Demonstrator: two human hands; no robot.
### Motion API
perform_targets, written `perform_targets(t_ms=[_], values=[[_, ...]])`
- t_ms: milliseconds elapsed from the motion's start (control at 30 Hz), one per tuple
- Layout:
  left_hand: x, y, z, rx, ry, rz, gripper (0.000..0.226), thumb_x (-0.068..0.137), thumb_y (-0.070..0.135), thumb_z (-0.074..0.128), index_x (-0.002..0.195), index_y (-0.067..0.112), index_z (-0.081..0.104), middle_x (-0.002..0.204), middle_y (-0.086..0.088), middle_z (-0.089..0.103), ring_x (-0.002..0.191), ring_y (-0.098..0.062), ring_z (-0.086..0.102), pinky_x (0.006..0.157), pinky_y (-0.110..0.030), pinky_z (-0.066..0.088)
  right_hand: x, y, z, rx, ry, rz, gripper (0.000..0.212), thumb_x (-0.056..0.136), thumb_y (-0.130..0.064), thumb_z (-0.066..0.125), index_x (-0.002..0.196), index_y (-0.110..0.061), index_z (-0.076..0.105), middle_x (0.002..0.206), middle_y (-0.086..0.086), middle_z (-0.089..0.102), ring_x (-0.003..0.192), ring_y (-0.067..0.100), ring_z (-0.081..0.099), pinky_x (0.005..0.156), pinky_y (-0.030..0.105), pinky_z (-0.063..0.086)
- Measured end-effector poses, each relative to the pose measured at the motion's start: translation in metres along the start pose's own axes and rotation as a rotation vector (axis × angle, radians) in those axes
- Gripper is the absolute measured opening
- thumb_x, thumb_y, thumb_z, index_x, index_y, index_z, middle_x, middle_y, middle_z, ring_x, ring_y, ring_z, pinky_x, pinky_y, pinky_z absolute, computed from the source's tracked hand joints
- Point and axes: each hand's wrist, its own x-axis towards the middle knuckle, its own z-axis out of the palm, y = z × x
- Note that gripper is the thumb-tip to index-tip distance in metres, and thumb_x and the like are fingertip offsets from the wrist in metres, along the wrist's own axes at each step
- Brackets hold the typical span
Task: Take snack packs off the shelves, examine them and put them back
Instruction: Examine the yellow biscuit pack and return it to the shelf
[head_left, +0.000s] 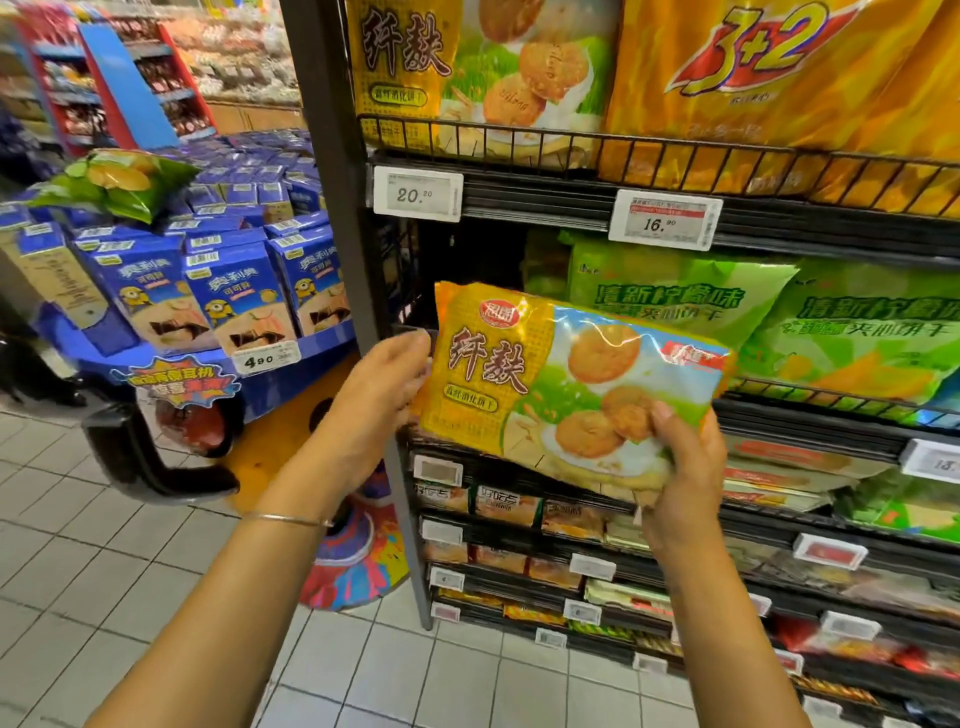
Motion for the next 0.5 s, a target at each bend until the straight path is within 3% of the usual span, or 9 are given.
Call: perform_targets(t_ms=[100, 200, 300, 500], values=[[-0.008, -0.020, -0.013, -0.043, -0.169, -0.140, 0.069, 0.074, 0.067, 0.084, 0.129, 0.028, 0.070, 0.135, -0.013, 0.070, 0.123, -0.037, 0.068, 0.101, -0.057, 0.054, -0.009, 0.007, -0.009, 0.008, -0.113, 0.171, 0.026, 0.085, -0.020, 0.064, 0.111, -0.019, 0.067, 0.094, 0.001, 0.077, 0.084, 0.017, 0.074, 0.072, 0.032, 0.062], [-0.024, -0.043, -0.015, -0.078, -0.039, -0.142, 0.067, 0.067, 0.058, 0.094, 0.121, 0.024, 0.074, 0.127, -0.020, 0.073, 0.112, -0.038, 0.074, 0.088, -0.049, 0.062, -0.018, 0.015, -0.010, -0.040, -0.142, 0.310, 0.039, 0.088, -0.036, 0.074, 0.121, -0.016, 0.064, 0.112, 0.013, 0.076, 0.096, 0.024, 0.074, 0.082, 0.043, 0.060], [-0.046, -0.055, -0.018, -0.133, 0.088, -0.178, 0.064, 0.062, 0.059, 0.095, 0.113, 0.024, 0.079, 0.119, -0.017, 0.077, 0.105, -0.036, 0.077, 0.076, -0.042, 0.064, -0.025, 0.019, -0.008, -0.059, -0.130, 0.501, 0.065, 0.089, -0.059, 0.056, 0.138, -0.016, 0.059, 0.128, 0.014, 0.072, 0.115, 0.031, 0.071, 0.098, 0.052, 0.055], [-0.079, -0.076, -0.030, -0.174, 0.285, -0.212, 0.053, 0.082, 0.064, 0.068, 0.114, 0.023, 0.076, 0.118, -0.015, 0.077, 0.105, -0.034, 0.077, 0.082, -0.050, 0.064, -0.056, 0.036, -0.007, -0.127, -0.092, 0.643, 0.035, 0.108, -0.037, 0.049, 0.131, -0.017, 0.066, 0.124, 0.010, 0.075, 0.114, 0.037, 0.071, 0.097, 0.066, 0.054]])
